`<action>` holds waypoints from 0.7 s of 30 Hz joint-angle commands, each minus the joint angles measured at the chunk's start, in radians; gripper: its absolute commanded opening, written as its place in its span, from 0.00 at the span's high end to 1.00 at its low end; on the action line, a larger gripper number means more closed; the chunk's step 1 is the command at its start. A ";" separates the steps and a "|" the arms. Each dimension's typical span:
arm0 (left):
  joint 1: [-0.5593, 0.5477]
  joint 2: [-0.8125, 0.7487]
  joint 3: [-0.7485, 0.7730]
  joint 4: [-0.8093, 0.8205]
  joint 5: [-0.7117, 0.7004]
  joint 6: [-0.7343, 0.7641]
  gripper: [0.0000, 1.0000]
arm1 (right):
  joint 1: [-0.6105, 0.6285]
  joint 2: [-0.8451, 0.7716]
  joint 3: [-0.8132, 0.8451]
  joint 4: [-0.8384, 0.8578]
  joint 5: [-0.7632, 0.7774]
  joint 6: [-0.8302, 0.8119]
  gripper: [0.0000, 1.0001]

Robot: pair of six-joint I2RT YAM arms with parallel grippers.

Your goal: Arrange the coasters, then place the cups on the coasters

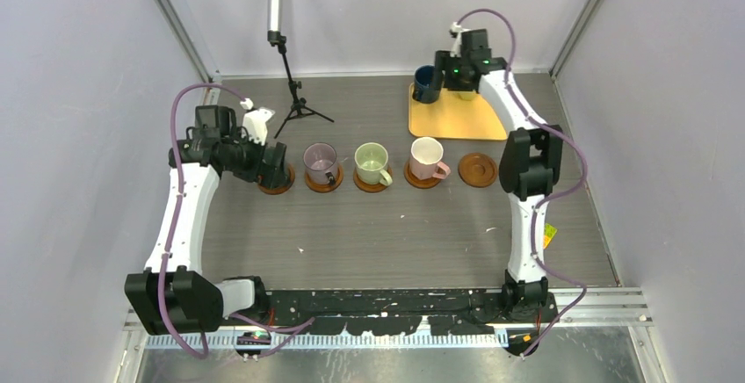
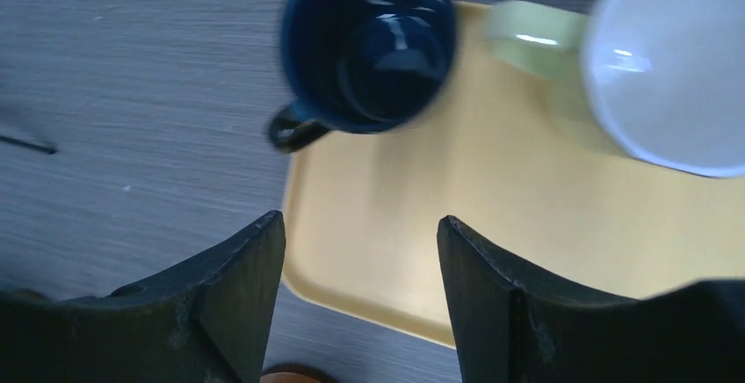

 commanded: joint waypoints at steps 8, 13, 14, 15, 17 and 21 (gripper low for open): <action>-0.003 -0.056 -0.013 0.034 -0.037 -0.007 0.00 | 0.157 0.129 0.200 0.045 0.301 0.095 0.31; -0.003 -0.062 -0.017 0.038 -0.047 -0.005 0.00 | 0.192 0.190 0.255 0.046 0.401 0.072 0.30; -0.002 -0.063 -0.017 0.039 -0.048 -0.006 0.00 | 0.198 0.203 0.264 0.046 0.413 0.066 0.30; -0.002 -0.063 -0.020 0.040 -0.049 -0.006 0.00 | 0.204 0.214 0.274 0.046 0.429 0.057 0.30; -0.003 -0.062 -0.018 0.042 -0.050 -0.004 0.00 | 0.212 0.236 0.296 0.043 0.457 0.046 0.30; -0.003 -0.059 -0.018 0.043 -0.054 0.003 0.00 | 0.211 0.261 0.325 0.034 0.509 0.022 0.30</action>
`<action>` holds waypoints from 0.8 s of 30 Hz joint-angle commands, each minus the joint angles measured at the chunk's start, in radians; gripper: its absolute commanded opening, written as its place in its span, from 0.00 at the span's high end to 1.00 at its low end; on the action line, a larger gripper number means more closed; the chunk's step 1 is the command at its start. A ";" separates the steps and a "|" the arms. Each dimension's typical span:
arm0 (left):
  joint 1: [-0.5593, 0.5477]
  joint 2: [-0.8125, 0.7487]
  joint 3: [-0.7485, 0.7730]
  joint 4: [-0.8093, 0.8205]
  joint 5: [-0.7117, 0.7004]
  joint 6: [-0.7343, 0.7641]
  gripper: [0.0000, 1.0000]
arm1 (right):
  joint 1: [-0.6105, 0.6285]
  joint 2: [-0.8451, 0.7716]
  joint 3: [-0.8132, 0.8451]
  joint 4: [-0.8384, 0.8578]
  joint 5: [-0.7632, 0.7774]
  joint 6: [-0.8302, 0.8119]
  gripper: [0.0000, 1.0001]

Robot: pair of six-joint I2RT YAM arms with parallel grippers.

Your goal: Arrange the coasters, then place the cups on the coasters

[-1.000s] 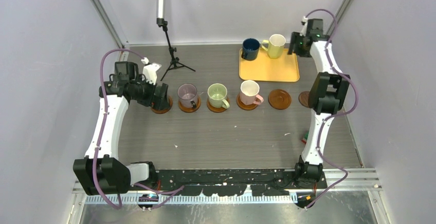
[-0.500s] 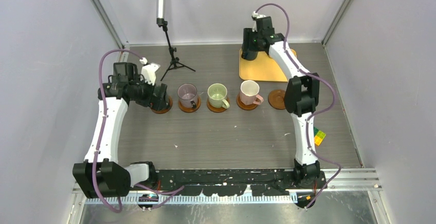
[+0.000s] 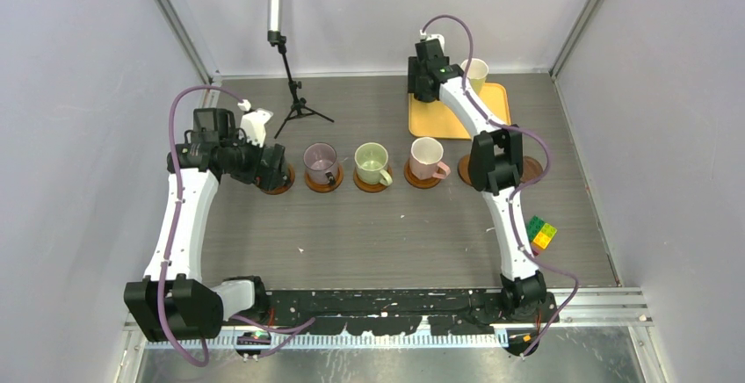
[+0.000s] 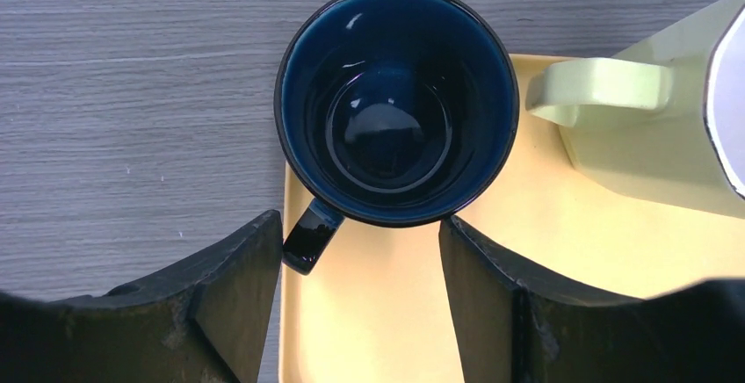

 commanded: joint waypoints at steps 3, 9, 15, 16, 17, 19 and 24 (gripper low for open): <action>-0.003 -0.016 0.000 0.037 -0.009 0.004 0.00 | 0.001 0.008 0.065 0.018 0.117 -0.051 0.31; -0.003 -0.003 0.001 0.048 -0.004 0.007 0.00 | -0.027 -0.026 0.031 -0.009 0.112 -0.074 0.33; -0.003 0.008 0.000 0.059 0.004 0.000 0.00 | -0.063 -0.069 -0.037 -0.015 0.067 -0.083 0.32; -0.003 0.011 0.002 0.061 0.005 0.000 0.00 | -0.067 -0.075 -0.047 -0.015 0.054 -0.084 0.31; -0.002 0.012 0.001 0.061 0.006 0.000 0.00 | -0.071 -0.077 -0.053 -0.016 0.037 -0.087 0.31; -0.002 0.014 0.002 0.061 0.006 -0.001 0.00 | -0.083 -0.075 -0.055 -0.027 -0.009 -0.091 0.32; -0.002 0.017 0.006 0.061 0.003 0.001 0.00 | -0.117 -0.060 -0.045 -0.041 -0.125 -0.083 0.41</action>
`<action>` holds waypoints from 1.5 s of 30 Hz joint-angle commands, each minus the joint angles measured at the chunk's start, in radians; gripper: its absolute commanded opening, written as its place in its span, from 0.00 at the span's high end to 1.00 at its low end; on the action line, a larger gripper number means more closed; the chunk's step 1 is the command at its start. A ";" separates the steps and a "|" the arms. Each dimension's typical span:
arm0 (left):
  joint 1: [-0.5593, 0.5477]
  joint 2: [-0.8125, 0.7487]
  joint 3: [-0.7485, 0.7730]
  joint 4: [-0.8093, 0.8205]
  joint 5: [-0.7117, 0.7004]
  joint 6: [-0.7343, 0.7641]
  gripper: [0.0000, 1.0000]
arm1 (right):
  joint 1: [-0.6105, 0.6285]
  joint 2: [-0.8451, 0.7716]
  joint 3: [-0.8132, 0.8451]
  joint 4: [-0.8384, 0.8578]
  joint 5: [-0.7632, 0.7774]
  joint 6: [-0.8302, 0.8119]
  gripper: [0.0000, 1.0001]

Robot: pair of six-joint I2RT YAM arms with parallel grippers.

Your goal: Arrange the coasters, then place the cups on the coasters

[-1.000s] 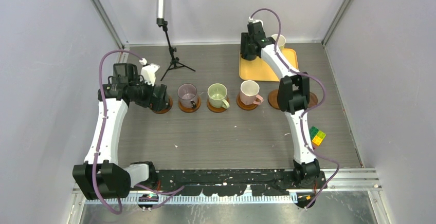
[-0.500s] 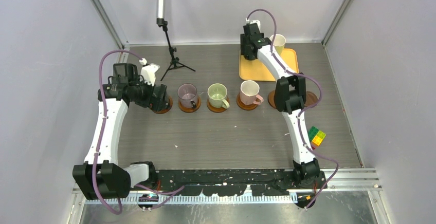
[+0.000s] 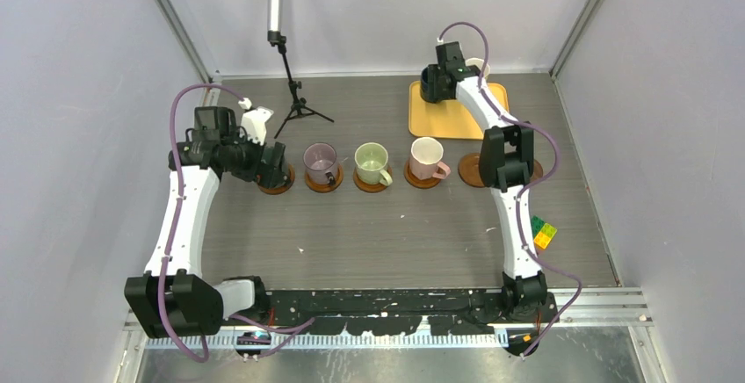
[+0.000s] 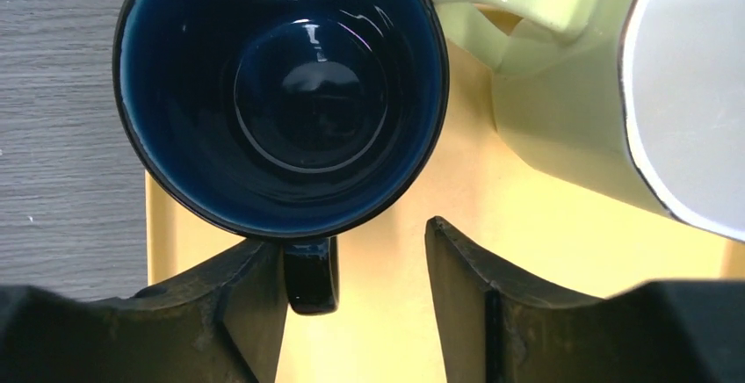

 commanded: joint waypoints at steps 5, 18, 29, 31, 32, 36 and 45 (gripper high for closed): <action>-0.002 -0.004 0.006 0.026 0.002 0.001 0.00 | -0.053 -0.019 0.061 0.004 -0.189 -0.019 0.48; -0.003 -0.011 0.003 0.008 0.001 0.011 0.00 | -0.080 0.056 0.129 0.030 -0.286 -0.083 0.58; -0.003 -0.017 0.001 -0.001 0.022 0.010 0.00 | -0.098 -0.005 0.073 0.032 -0.326 -0.160 1.00; -0.003 -0.018 0.001 -0.001 0.027 0.006 0.00 | -0.108 -0.036 0.043 0.033 -0.339 -0.180 1.00; -0.002 -0.018 0.001 -0.002 0.032 0.001 0.00 | -0.115 -0.057 0.020 0.043 -0.354 -0.187 1.00; -0.003 -0.015 0.006 -0.003 0.063 -0.019 0.00 | -0.152 -0.170 -0.116 0.119 -0.479 -0.203 1.00; -0.005 0.004 0.020 0.003 0.103 -0.033 0.00 | -0.245 -0.377 -0.349 0.201 -0.705 -0.269 1.00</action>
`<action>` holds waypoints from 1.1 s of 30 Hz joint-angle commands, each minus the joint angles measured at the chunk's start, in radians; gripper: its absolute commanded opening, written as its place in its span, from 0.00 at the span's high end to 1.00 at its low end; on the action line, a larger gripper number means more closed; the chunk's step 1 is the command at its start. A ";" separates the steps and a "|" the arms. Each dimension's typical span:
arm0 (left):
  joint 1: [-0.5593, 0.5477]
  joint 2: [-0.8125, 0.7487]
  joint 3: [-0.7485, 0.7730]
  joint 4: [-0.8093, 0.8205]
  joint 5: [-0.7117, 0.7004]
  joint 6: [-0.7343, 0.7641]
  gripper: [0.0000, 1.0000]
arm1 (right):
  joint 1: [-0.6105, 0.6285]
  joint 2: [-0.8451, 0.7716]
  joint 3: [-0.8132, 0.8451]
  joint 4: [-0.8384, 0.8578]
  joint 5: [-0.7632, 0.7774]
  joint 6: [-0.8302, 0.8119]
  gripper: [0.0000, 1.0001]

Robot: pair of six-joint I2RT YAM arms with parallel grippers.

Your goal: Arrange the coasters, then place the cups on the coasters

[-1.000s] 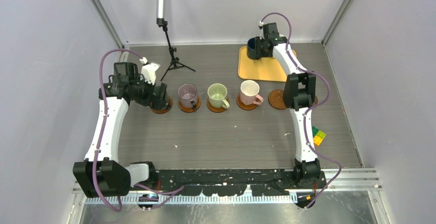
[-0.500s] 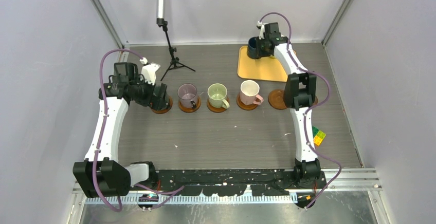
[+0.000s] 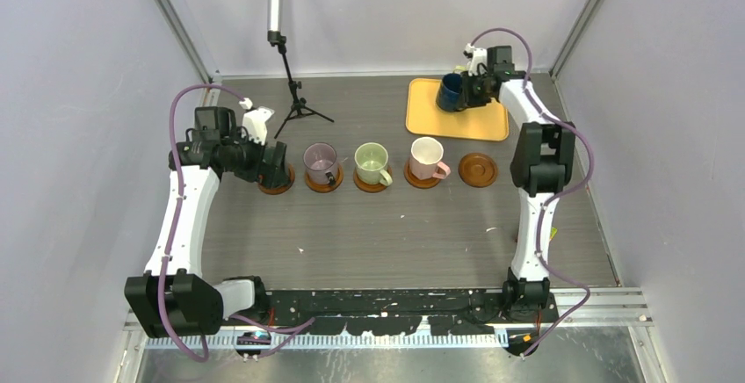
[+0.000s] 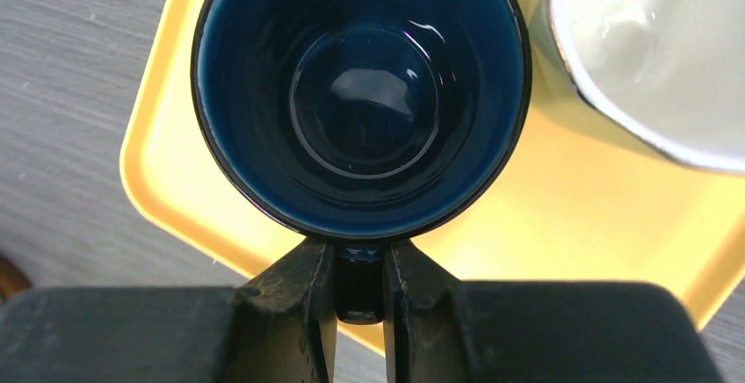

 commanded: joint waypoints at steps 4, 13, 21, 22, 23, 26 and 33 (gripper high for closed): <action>-0.009 0.013 0.026 0.016 0.064 -0.028 0.00 | -0.080 -0.269 -0.144 0.157 -0.266 -0.059 1.00; -0.041 0.026 0.035 0.029 0.080 -0.044 0.00 | -0.127 -0.550 -0.428 0.095 -0.366 -0.275 1.00; -0.084 0.034 0.031 0.052 0.075 -0.057 0.00 | -0.198 -0.807 -0.710 0.046 -0.341 -0.421 1.00; -0.088 0.034 0.031 0.054 0.074 -0.059 0.00 | -0.205 -0.834 -0.747 0.046 -0.335 -0.428 1.00; -0.090 0.034 0.031 0.058 0.074 -0.059 0.00 | -0.216 -0.857 -0.777 0.047 -0.331 -0.431 1.00; -0.096 0.034 0.030 0.060 0.070 -0.061 0.00 | -0.226 -0.905 -0.852 0.038 -0.329 -0.443 1.00; -0.102 0.043 0.041 0.058 0.064 -0.056 0.00 | -0.227 -0.925 -0.947 0.053 -0.304 -0.485 1.00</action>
